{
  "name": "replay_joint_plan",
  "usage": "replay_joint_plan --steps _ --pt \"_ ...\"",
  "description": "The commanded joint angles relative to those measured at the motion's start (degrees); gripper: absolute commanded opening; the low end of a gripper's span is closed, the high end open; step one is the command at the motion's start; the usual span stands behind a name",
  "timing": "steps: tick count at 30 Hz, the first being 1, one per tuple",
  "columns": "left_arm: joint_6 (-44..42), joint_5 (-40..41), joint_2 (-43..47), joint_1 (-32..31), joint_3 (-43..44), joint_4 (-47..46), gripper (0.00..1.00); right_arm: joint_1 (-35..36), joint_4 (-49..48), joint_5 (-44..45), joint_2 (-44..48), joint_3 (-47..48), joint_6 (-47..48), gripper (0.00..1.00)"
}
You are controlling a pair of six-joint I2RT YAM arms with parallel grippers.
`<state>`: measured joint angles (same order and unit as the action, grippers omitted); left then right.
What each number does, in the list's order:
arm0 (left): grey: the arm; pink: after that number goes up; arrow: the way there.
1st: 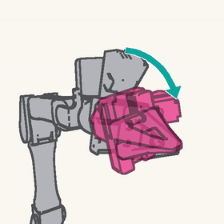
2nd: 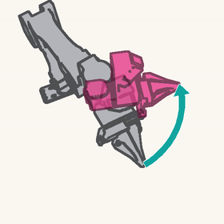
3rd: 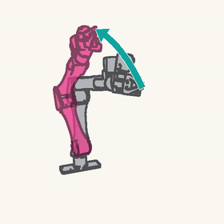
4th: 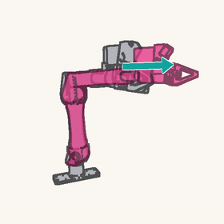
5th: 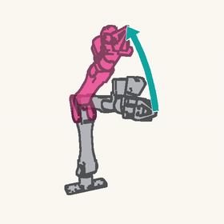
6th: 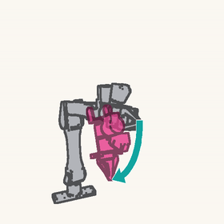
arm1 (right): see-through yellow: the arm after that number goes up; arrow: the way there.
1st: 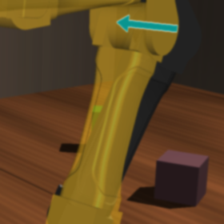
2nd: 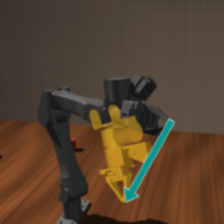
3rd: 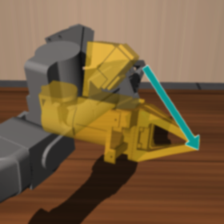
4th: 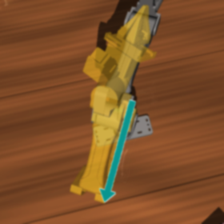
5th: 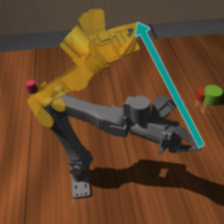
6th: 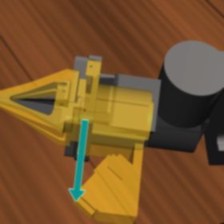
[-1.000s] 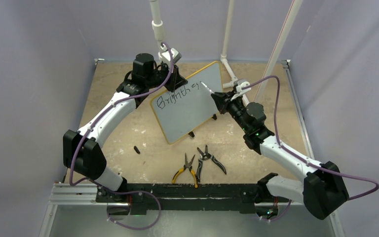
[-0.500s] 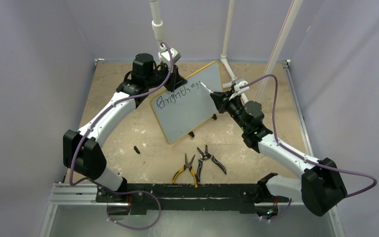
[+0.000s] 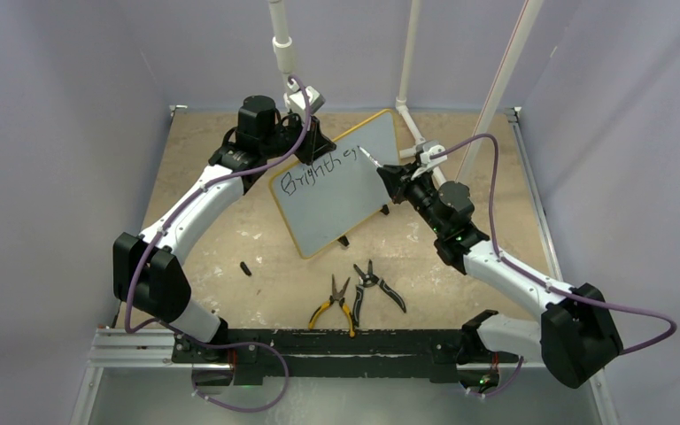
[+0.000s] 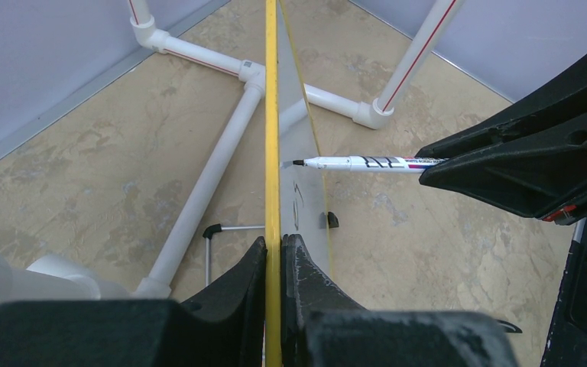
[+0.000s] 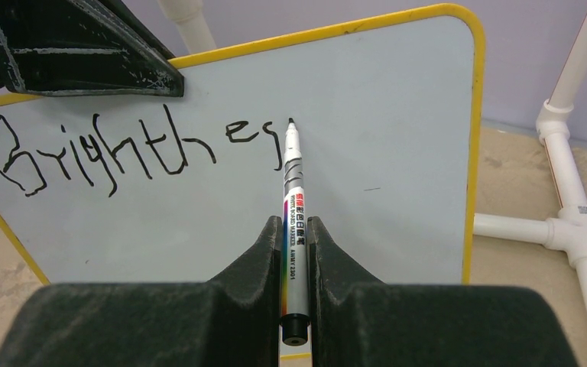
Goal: Write a sentence on the whiteboard
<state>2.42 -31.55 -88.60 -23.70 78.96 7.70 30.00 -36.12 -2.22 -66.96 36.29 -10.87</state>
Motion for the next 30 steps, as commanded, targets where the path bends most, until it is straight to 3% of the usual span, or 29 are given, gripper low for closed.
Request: replay_joint_plan --steps 1,30 --pt "-0.9 -0.8 1.1 -0.1 -0.1 -2.4 0.0 0.2 -0.6 0.2 1.2 -0.3 0.8 0.0" --pt "-1.0 -0.7 1.1 -0.2 -0.2 -2.4 0.0 0.3 1.7 4.8 0.7 -0.2 0.2 0.0"
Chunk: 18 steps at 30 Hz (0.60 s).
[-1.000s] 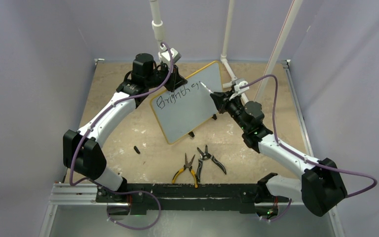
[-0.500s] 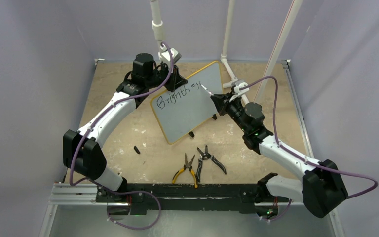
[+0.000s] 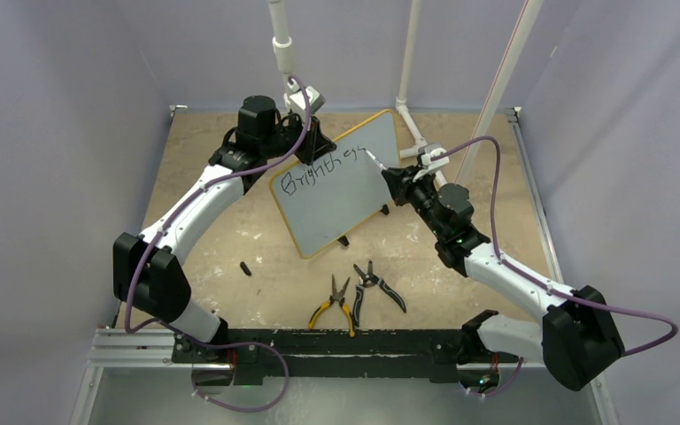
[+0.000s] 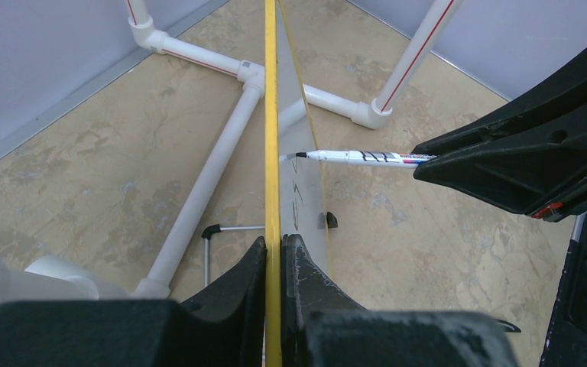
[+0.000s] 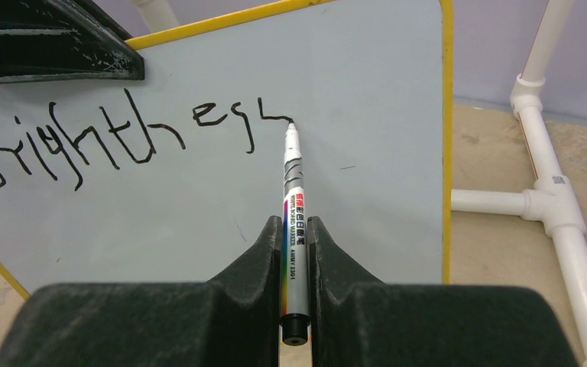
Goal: Write a sentence on the whiteboard
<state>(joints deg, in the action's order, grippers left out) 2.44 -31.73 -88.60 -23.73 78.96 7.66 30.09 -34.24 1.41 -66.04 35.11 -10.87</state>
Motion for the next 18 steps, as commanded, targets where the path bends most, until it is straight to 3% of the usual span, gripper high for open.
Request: replay_joint_plan --steps 1,18 --pt "-1.0 -0.6 1.1 -0.2 -0.2 -2.3 0.0 0.2 -0.1 0.8 -0.2 0.9 0.2 0.0" --pt "-0.8 -0.6 1.1 -0.2 -0.2 -2.4 0.0 0.9 1.9 -4.6 2.9 -1.6 0.8 0.0"
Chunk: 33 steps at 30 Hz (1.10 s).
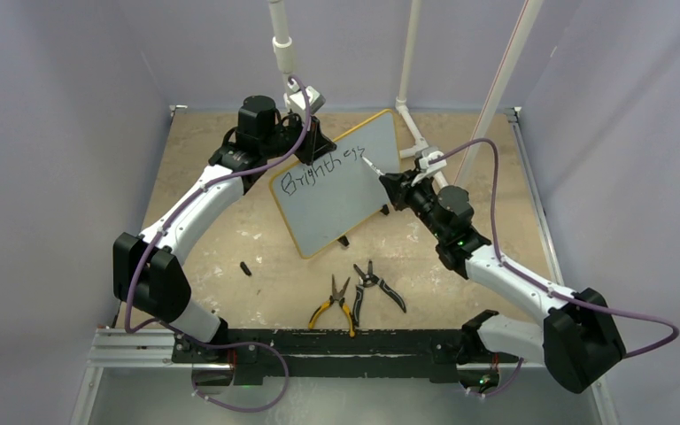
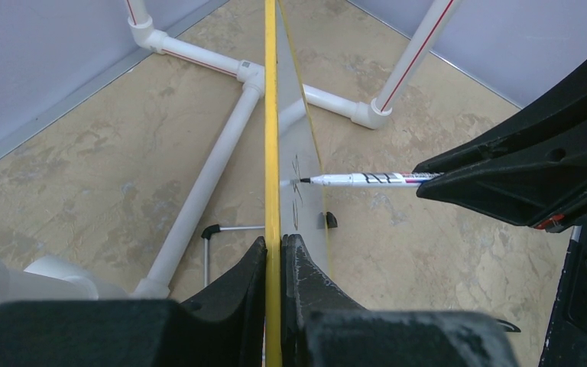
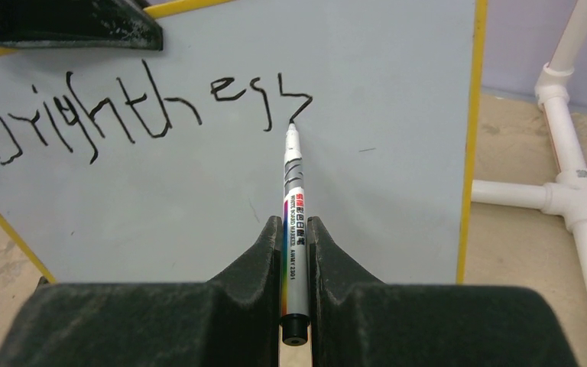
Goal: Write a sentence on the whiteboard
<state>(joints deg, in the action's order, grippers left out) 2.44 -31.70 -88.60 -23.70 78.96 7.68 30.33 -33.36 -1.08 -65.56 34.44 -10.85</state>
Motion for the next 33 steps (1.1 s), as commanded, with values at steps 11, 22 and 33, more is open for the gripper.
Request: replay_joint_plan --steps 11,22,33 --pt "-0.5 1.8 1.2 -0.5 1.7 -1.5 0.33 0.7 -4.5 1.3 14.6 -6.0 1.1 0.0" --pt "-1.3 5.3 -5.1 -4.3 11.2 2.6 0.68 0.7 -4.8 4.4 17.7 -7.2 1.1 0.0" --pt "-1.7 11.2 -13.9 -7.5 20.8 8.9 0.68 0.7 -3.5 6.8 21.2 -7.7 1.1 0.0"
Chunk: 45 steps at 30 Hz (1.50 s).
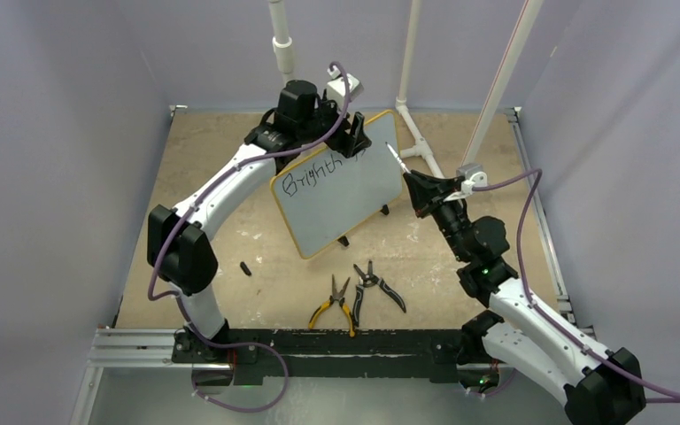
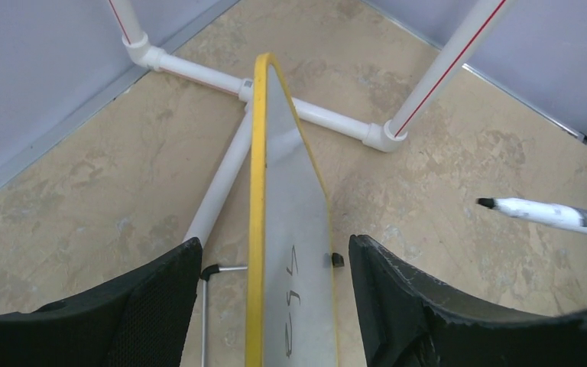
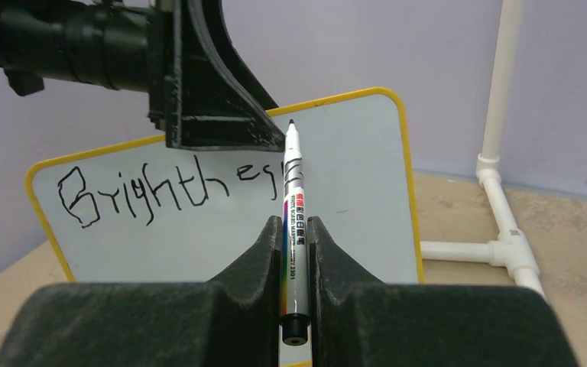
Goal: Write a sentence on the whiteboard
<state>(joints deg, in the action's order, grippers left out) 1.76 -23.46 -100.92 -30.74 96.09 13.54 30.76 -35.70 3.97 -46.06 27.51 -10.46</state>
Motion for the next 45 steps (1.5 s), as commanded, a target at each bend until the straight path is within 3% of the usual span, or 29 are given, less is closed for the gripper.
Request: replay_joint_plan --steps 1,7,18,30,45 --pt "-0.9 3.0 -1.9 -0.6 4.0 3.4 0.67 0.3 -1.1 1.7 2.1 -0.8 0.7 0.0" --pt "-1.5 2.1 -2.2 -1.2 3.4 5.2 0.38 0.3 -0.6 1.9 3.7 -1.3 0.7 0.0" --pt "-6.3 -2.7 0.6 -1.1 -2.1 7.3 0.0 0.3 0.4 2.3 3.3 -2.0 1.0 0.0" --pt "-9.1 -4.9 3.0 -0.5 -4.2 9.4 0.0 0.2 1.0 2.5 -5.5 0.7 -0.3 0.0" --pt "-8.2 -5.0 3.2 -0.4 -4.8 8.3 0.0 0.3 -3.0 0.3 -5.5 0.9 0.2 0.0"
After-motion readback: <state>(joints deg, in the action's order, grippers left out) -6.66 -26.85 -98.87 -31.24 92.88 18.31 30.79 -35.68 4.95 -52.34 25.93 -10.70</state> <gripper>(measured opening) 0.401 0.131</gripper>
